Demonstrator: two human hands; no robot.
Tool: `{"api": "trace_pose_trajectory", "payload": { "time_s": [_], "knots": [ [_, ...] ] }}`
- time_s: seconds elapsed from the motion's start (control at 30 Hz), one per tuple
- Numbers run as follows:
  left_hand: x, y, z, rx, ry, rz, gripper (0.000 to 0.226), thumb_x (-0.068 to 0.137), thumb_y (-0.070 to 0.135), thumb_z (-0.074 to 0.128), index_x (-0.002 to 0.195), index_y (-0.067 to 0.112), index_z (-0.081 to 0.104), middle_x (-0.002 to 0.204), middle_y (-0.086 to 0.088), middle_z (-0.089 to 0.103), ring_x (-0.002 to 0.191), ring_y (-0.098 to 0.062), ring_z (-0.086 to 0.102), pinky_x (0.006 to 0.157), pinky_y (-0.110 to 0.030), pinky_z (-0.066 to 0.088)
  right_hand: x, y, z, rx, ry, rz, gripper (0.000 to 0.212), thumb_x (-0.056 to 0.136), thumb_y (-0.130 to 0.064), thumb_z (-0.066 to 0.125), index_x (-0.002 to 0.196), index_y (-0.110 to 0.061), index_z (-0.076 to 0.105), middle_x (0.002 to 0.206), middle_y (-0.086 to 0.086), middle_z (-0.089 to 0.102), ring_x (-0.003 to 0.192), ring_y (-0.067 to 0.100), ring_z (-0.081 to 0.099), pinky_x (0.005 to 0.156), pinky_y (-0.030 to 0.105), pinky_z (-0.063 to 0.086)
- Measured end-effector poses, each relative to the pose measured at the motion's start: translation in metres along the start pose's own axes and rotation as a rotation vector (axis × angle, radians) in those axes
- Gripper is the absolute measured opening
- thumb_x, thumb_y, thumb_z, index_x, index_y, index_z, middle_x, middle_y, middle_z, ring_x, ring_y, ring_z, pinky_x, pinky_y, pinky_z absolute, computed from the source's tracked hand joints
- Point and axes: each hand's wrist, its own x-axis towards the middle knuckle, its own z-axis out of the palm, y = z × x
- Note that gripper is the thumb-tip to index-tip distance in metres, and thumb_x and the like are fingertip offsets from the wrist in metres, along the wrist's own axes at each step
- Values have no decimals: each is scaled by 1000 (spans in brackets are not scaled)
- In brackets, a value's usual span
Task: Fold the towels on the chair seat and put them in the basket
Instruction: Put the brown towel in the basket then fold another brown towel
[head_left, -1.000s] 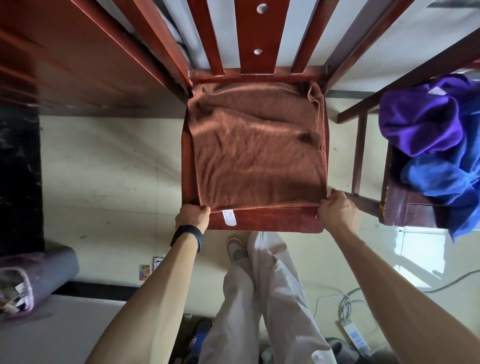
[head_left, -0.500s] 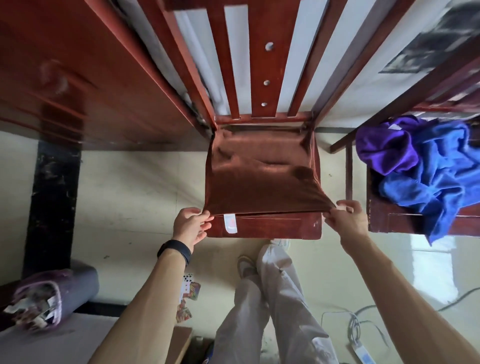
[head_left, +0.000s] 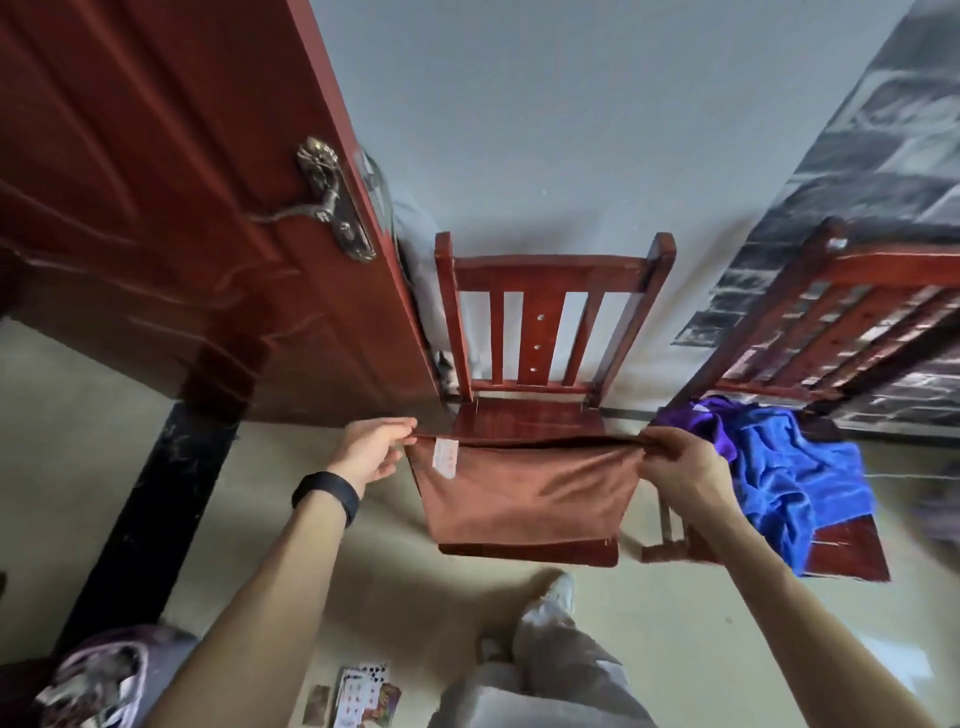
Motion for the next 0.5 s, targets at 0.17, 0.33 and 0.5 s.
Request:
{"api": "trace_pose_trajectory", "payload": {
  "time_s": [0.17, 0.33, 0.5],
  "knots": [
    [-7, -4, -9, 598, -8, 337, 31, 64, 39, 83, 93, 27, 77, 81, 11, 75, 79, -11, 68, 73, -26, 52, -9, 13, -10, -566, 85, -333, 15, 91, -21, 68, 102, -25, 77, 95, 3, 69, 84, 29, 67, 69, 36, 53],
    [6, -33, -4, 899, 167, 591, 14, 77, 38, 78, 85, 26, 77, 88, 4, 65, 88, -23, 63, 76, -35, 52, -13, 38, -8, -700, 96, -474, 8, 85, -18, 77, 93, -15, 78, 97, 5, 65, 79, 30, 67, 54, 34, 52],
    [13, -34, 3, 1201, 222, 850, 12, 87, 39, 68, 92, 29, 76, 95, 10, 67, 91, -20, 60, 66, -31, 50, 5, 39, -13, -755, 27, -359, 12, 91, -26, 69, 99, -19, 75, 93, 1, 67, 82, 30, 68, 60, 34, 51]
  ]
}}
